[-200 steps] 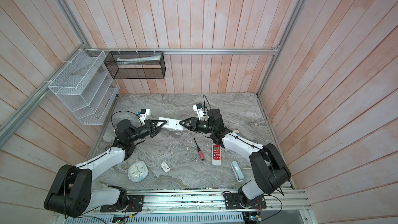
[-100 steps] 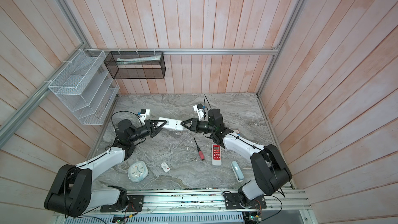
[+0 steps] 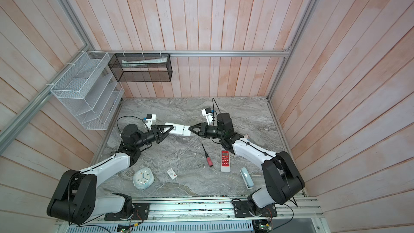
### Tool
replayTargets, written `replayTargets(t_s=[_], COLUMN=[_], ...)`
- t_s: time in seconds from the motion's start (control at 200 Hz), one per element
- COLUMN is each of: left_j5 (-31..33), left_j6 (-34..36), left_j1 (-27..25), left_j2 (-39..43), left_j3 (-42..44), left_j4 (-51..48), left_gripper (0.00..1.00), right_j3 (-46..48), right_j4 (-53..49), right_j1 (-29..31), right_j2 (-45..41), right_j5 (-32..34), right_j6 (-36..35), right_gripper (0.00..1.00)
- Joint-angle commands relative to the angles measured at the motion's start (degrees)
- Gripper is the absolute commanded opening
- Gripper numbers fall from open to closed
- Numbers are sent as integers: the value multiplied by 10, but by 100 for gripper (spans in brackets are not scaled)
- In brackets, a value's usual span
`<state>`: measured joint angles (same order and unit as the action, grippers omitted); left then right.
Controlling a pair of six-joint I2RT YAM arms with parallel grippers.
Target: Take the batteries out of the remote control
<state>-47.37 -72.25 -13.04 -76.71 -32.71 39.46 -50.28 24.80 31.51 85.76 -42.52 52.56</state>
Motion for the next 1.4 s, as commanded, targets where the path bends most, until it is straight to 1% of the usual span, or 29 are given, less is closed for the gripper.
replayTargets(t_s=[0.0,0.085,0.275,0.67,1.15,1.395], left_j5=[2,1,1,2,4,9], left_j6=[-5,-14,-30,-26,-18,-7], left_j1=[-1,-1,-1,-1,0,2], left_j2=[1,1,2,5,1,1], left_j3=[-7,-7,-6,-7,-3,-3], left_j4=[20,29,36,31,24,9], left_gripper=[1,2,1,1,1,1], right_j3=[0,0,0,-13,-21,-32], right_j4=[-8,-5,14,28,59,67], right_j1=[2,2,3,10,10,10], right_j2=[-5,2,15,32,37,38], right_j5=[-2,-3,-14,-23,-39,-48], right_j6=[-11,-11,-1,6,18,15], right_gripper=[20,20,15,11,0,0])
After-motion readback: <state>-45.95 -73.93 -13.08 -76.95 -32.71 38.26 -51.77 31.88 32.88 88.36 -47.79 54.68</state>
